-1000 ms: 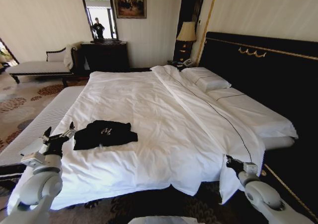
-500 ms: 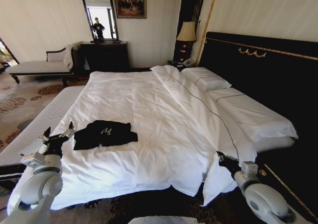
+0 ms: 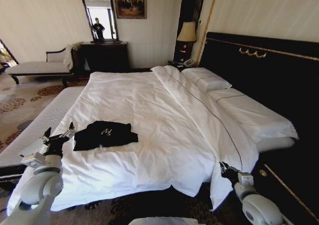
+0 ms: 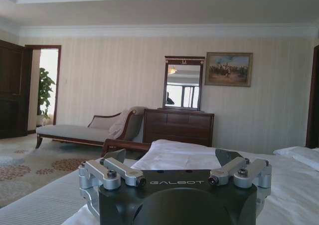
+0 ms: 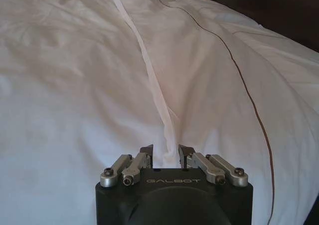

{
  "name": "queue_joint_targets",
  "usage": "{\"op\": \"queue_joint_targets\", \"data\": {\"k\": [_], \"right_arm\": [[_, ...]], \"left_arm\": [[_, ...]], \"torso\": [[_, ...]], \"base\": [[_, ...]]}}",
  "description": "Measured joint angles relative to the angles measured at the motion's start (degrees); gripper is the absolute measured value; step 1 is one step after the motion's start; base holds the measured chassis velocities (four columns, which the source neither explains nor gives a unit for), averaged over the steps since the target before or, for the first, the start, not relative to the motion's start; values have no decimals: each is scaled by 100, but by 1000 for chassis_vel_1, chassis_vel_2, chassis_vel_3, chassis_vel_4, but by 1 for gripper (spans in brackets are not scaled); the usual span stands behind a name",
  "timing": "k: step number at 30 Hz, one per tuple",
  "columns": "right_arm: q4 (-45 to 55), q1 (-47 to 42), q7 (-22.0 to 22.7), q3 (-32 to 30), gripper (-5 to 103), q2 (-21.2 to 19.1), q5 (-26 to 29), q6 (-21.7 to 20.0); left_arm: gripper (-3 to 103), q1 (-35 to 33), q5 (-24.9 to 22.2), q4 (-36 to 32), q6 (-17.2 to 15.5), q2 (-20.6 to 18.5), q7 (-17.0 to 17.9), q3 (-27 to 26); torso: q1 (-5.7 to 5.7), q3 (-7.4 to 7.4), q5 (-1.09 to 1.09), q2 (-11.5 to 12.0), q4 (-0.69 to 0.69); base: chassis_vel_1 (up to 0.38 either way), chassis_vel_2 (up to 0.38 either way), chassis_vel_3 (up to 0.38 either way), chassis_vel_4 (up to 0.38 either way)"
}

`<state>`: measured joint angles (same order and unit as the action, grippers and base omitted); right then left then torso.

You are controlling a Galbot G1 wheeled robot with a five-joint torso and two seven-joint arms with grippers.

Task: Fold the clothes on the bed.

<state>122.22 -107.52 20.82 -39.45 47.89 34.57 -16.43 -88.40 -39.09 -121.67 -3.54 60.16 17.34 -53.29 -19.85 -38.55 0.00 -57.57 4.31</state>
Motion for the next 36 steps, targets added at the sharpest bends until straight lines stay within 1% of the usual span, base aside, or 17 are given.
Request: {"op": "queue_joint_targets", "data": {"k": [1,2,3,5,6,8,10,11,12,14,18,20,22,25,26,29,36], "right_arm": [[82,-11,-77,-2,32,-4,0,110],[174,1,-206,-30,32,-13,25,259],[336,83,-417,-154,43,-49,166,478],[427,149,-482,-234,43,-78,296,552],[498,210,-512,-300,48,-107,423,598],[740,551,-559,-579,59,-312,1100,783],[758,613,-564,-611,59,-352,1187,814],[778,862,-613,-701,70,-496,1402,956],[767,1050,-672,-726,70,-582,1501,1058],[602,1626,-860,-673,81,-727,1815,1263],[302,2221,-1084,-422,91,-807,2179,1456],[-59,2736,-1265,-65,98,-893,2392,1552],[-118,2827,-1280,20,99,-911,2435,1554],[-402,3407,-1295,575,100,-945,2582,1542],[-402,3407,-1295,575,100,-945,2582,1542],[-589,3887,-1287,1048,100,-837,2505,1464],[-931,4562,-1262,1757,100,-689,2428,1413]], "left_arm": [[100,6,1,4,-1,-1,0,0],[100,14,0,8,-4,-2,0,1],[100,25,-8,15,-15,-9,0,2],[100,30,-14,20,-21,-15,-1,2],[100,34,-22,25,-26,-22,0,2],[100,60,-61,51,-63,-94,7,3],[100,71,-85,53,-88,-121,7,3],[100,104,-201,53,-183,-205,45,3],[100,135,-342,51,-286,-279,94,3],[100,228,-782,60,-565,-515,247,-2],[100,304,-1246,106,-806,-788,392,-16],[100,406,-1913,145,-1133,-1069,575,-31],[100,436,-2024,152,-1182,-1115,612,-31],[100,735,-3021,146,-1745,-1470,910,-48],[100,735,-3021,146,-1745,-1470,910,-48],[100,1074,-3623,280,-2388,-1812,1145,2],[100,1468,-3751,1044,-2640,-2055,975,260]], "torso": [[0,0,0,0,1],[0,0,1,0,1],[0,0,-1,0,1],[0,0,0,0,1],[0,0,-1,0,1],[0,0,-2,0,0],[0,0,-2,0,-1],[0,0,-2,0,-1],[-1,0,-1,0,-1],[-1,-1,-1,0,0],[-1,-1,0,0,0],[-2,-1,-1,1,-1],[-2,-1,0,1,-1],[-2,-1,0,1,1],[-2,-1,0,1,1],[-2,-1,1,1,2],[-2,-1,-2,1,1]], "base": [[0,0,0,0],[0,0,0,0],[0,0,0,0],[0,0,0,0],[0,0,0,0],[0,0,0,0],[0,0,0,0],[0,0,0,0],[0,0,0,0],[0,0,0,0],[0,0,0,0],[0,0,0,0],[0,0,0,0],[0,0,0,0],[0,0,0,0],[0,0,0,0],[0,0,0,0]]}}
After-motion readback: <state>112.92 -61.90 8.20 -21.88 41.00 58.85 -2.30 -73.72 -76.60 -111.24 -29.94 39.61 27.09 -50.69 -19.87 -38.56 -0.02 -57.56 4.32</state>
